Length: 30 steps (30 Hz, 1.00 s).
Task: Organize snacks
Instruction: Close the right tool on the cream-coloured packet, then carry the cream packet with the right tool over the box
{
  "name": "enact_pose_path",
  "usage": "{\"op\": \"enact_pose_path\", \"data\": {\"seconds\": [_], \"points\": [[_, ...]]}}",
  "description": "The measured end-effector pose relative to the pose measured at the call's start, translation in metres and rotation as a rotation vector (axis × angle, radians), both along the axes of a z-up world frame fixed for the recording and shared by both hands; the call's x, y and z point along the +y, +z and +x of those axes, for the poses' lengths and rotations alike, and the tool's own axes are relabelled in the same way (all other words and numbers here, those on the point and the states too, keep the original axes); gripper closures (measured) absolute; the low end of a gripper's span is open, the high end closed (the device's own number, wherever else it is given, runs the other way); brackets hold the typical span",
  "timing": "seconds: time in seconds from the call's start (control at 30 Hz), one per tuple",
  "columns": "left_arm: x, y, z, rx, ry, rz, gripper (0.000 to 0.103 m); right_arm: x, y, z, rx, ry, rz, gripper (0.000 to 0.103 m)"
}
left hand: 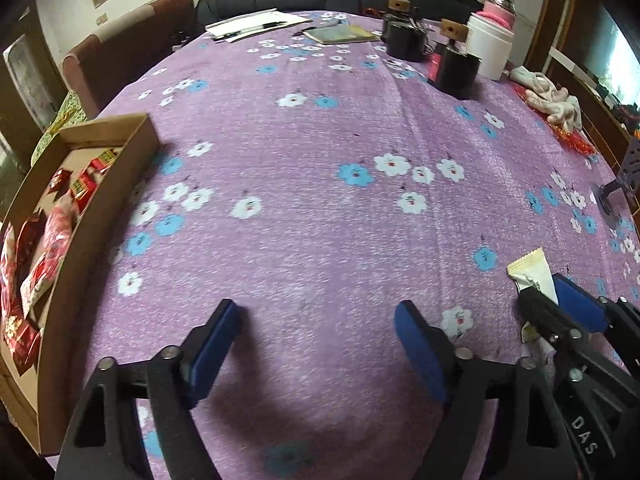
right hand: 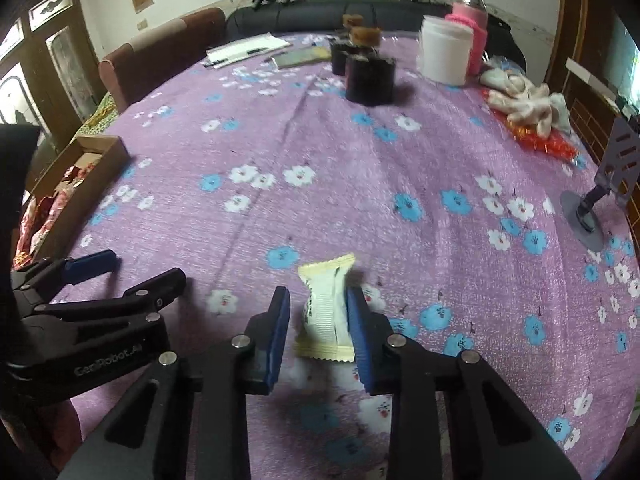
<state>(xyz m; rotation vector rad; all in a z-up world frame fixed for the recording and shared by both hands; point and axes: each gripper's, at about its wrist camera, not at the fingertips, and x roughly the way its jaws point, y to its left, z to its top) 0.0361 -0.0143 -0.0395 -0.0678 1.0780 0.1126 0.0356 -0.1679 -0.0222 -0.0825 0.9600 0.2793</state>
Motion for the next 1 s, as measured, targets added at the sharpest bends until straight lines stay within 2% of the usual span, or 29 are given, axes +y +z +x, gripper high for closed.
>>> {"op": "enact_pose_path", "data": {"seconds": [0.2, 0.33, 0.4, 0.47, 0.5, 0.53, 0.57, 0.63, 0.77, 0.8, 0.87, 0.9, 1.0], "points": [[0.025, 0.001, -0.015, -0.003, 0.037, 0.002, 0.023, 0.021, 0.016, -0.007, -0.053, 0.040, -0.046, 0.078], [0.040, 0.001, -0.030, -0.010, 0.030, 0.007, 0.023, 0.034, 0.015, 0.002, -0.055, 0.051, -0.101, 0.078], [0.045, 0.001, -0.036, -0.013, 0.025, 0.011, 0.023, 0.030, 0.009, 0.010, -0.014, 0.020, -0.102, 0.078], [0.050, 0.001, -0.040, -0.014, 0.019, 0.006, 0.023, 0.021, 0.005, 0.013, 0.014, -0.015, -0.079, 0.073], [0.052, 0.001, -0.042, -0.018, 0.016, 0.008, 0.023, 0.017, 0.005, 0.013, 0.013, -0.024, -0.076, 0.065], [0.053, 0.001, -0.043, -0.022, 0.014, 0.014, 0.023, 0.012, 0.004, 0.013, 0.010, -0.041, -0.077, 0.049], [0.054, 0.001, -0.043, -0.026, 0.014, 0.019, 0.023, 0.007, 0.002, 0.015, 0.018, -0.060, -0.085, 0.041], [0.054, 0.000, -0.044, -0.027, 0.011, 0.018, 0.023, -0.001, -0.003, 0.016, 0.034, -0.094, -0.086, 0.039], [0.051, 0.000, -0.042, -0.024, 0.002, 0.017, 0.023, -0.001, -0.016, 0.020, 0.095, -0.071, -0.081, 0.040], [0.051, 0.000, -0.042, -0.023, -0.001, 0.014, 0.023, 0.000, -0.015, 0.020, 0.077, -0.062, -0.085, 0.046], [0.051, 0.000, -0.042, -0.024, -0.006, 0.016, 0.023, 0.001, -0.012, 0.020, 0.073, -0.040, -0.074, 0.074], [0.051, 0.000, -0.043, -0.025, -0.008, 0.015, 0.023, 0.003, -0.011, 0.019, 0.078, -0.029, -0.072, 0.083], [0.051, 0.000, -0.044, -0.024, -0.012, 0.012, 0.023, 0.013, -0.010, 0.014, 0.075, 0.024, -0.121, 0.084]]}}
